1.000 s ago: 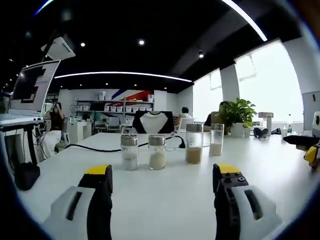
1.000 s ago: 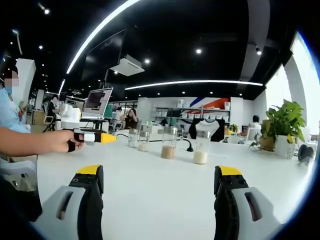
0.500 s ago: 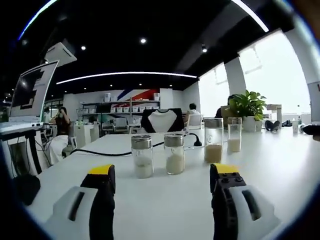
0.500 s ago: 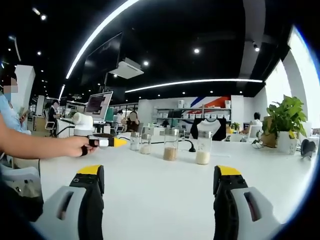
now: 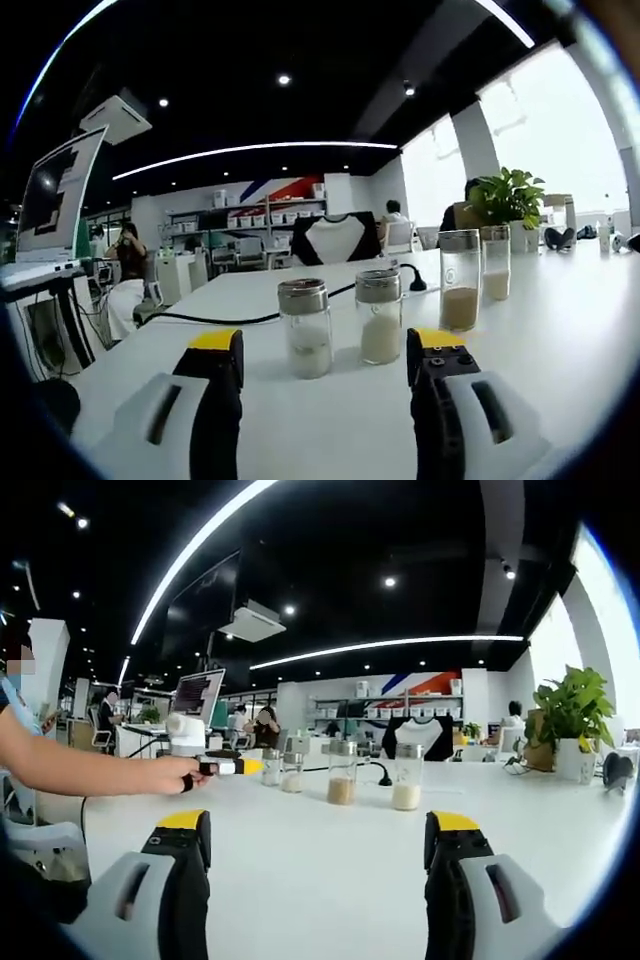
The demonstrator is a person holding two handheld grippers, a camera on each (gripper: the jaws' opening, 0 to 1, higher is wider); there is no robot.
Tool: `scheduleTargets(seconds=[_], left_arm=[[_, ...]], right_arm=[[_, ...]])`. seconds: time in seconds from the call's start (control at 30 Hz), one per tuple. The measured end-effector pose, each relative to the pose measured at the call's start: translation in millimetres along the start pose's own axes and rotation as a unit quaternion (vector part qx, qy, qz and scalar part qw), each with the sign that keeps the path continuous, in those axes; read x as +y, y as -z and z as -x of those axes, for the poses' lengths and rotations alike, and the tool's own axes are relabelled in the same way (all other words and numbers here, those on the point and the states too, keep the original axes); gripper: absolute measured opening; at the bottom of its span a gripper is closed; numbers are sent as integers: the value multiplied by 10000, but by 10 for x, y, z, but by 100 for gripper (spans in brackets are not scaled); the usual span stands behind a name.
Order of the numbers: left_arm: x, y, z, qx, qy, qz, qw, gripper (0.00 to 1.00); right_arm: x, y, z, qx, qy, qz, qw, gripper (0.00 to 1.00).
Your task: Rotate the seasoning bottle until the label or dispensing opening points toward the visible target arrow and the bottle remains upright within the marked orientation range
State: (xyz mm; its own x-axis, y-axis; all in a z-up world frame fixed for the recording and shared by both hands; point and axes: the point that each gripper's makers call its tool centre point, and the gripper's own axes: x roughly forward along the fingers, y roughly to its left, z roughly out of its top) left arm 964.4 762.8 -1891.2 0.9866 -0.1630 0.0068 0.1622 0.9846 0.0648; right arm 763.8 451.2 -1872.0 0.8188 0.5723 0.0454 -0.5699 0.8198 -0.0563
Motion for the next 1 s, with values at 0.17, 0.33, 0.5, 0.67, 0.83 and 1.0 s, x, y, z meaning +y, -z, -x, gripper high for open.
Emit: scheduleTargets(seconds=[0.17, 0.33, 0.5, 0.67, 0.83, 1.0], left_arm=[[129, 61, -127, 43, -68, 180, 9998, 64], [124, 87, -219, 95, 44, 121, 9999, 62], [103, 48, -322, 112, 141, -146, 9997, 59], [66, -6, -436, 108, 338, -433, 9984, 49], [127, 12, -533, 193, 279, -473, 9983, 46], [127, 64, -519, 236, 199, -399, 9987, 44]], right_arm=[[1, 11, -7, 23, -18, -25, 10000, 89], [-13, 22, -2, 53, -5, -57, 10000, 88], [-8, 19, 6, 80, -5, -7, 10000, 87], [-8, 11, 1, 81, 7, 21, 10000, 87], [-5, 65, -14, 156, 2, 6, 9999, 86], [6, 62, -15, 170, -14, 39, 9998, 86]])
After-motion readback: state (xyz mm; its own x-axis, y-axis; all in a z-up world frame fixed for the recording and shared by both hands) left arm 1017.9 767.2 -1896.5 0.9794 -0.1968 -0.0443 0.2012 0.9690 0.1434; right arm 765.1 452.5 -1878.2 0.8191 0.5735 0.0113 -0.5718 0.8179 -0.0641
